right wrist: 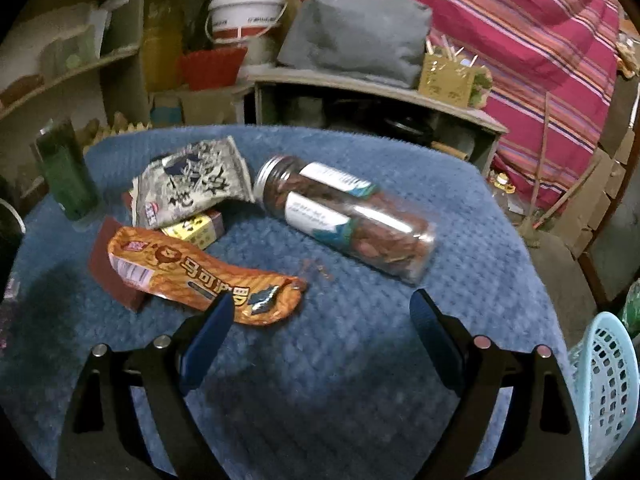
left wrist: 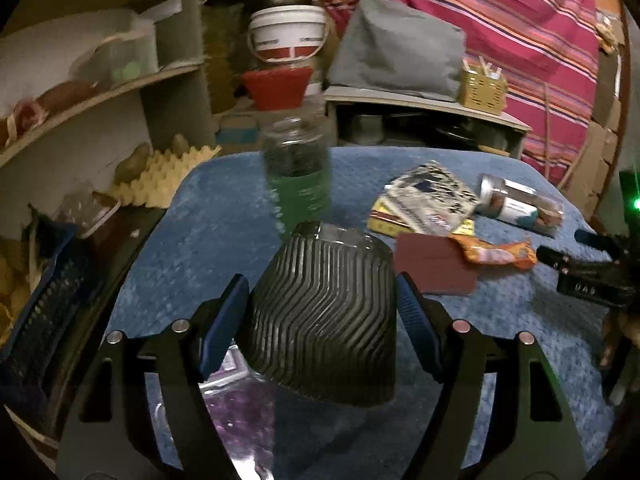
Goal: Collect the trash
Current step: 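Grasp the orange snack bag with the right tool while the left tool holds the cup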
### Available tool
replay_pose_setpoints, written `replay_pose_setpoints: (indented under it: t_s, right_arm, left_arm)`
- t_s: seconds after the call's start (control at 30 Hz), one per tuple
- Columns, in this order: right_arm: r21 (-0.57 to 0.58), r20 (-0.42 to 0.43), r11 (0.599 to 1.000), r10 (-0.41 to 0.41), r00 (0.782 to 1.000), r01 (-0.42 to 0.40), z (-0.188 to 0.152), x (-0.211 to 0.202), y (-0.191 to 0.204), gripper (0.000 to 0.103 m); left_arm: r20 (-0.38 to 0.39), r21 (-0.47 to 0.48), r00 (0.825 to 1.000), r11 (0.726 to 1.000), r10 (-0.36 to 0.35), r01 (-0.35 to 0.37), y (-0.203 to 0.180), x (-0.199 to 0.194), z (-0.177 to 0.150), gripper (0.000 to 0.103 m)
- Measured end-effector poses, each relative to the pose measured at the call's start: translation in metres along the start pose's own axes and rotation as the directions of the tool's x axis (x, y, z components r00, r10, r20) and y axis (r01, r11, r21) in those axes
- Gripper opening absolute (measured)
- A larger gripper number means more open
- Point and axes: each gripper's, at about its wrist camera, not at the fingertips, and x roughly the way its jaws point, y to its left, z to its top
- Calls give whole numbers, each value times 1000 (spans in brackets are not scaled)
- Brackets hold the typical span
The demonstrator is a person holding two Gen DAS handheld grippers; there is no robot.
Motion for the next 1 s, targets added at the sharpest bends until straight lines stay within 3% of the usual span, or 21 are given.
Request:
replay_pose_setpoints:
  t_s: [0.2, 0.47, 0.53, 1.0]
  right_arm:
    - [-9, -91, 1000, 17, 996, -18, 0, 29, 9, 86]
    - [-88, -103, 991, 90, 991, -99, -4, 31, 27, 22]
    - [-102, -93, 989, 94, 991, -103, -5, 28, 30, 13]
    - [-1, 36, 989, 150, 988, -150, -6, -29, -15, 9]
  left_arm:
    - [1, -32, 1000, 999, 17, -16, 15, 6, -1, 73]
    - [10, -32, 1000, 999, 20, -20, 15, 4, 1, 73]
    - [12, -30, 1000, 999, 21, -20, 12, 3, 2, 73]
    - [38, -23, 999, 1000, 2, -2, -12, -12, 8, 73]
